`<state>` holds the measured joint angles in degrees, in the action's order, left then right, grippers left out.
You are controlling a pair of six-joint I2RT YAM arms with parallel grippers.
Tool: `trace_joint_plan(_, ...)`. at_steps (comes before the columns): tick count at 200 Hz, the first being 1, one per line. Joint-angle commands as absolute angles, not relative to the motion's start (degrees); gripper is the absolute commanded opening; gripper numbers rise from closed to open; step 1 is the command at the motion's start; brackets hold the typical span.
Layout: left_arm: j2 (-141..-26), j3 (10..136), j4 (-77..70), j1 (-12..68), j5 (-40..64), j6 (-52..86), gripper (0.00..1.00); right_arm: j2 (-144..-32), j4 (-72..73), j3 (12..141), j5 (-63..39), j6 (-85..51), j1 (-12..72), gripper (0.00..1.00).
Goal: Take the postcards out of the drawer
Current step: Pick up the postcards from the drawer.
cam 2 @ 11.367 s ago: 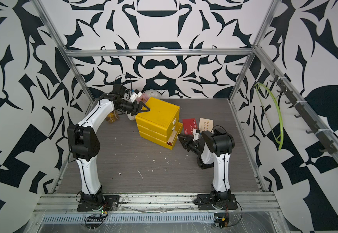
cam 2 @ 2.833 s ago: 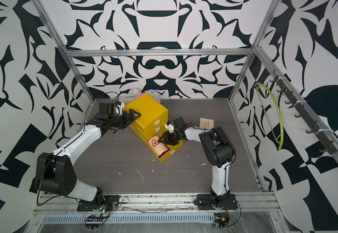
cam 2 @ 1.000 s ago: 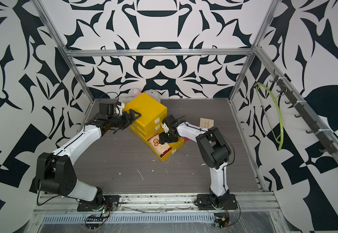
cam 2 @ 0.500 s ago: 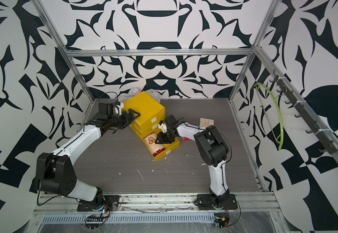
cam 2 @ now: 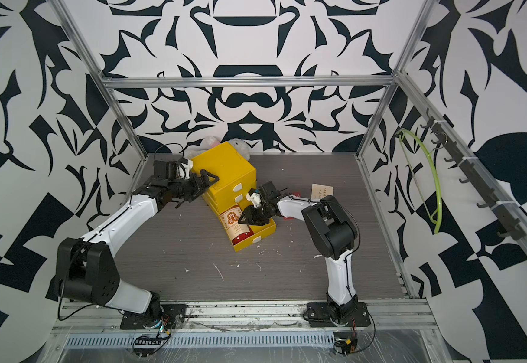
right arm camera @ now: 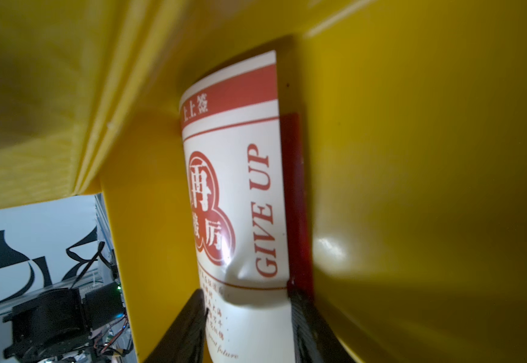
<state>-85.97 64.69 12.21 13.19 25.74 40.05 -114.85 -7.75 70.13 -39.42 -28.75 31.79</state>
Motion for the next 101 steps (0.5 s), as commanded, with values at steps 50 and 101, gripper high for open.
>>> trace_joint_plan(50, -85.13, 63.19, 14.35, 14.15, 27.69, 39.11, 1.0, -115.55, -0.77, 70.36, -40.34, -32.26, 33.22, 0.12)
trace_joint_plan(101, -85.25, 63.28, 14.41, 14.15, 27.51, 39.11, 1.0, -112.74, -3.96, 70.31, -39.46, -30.42, 33.05, 0.0)
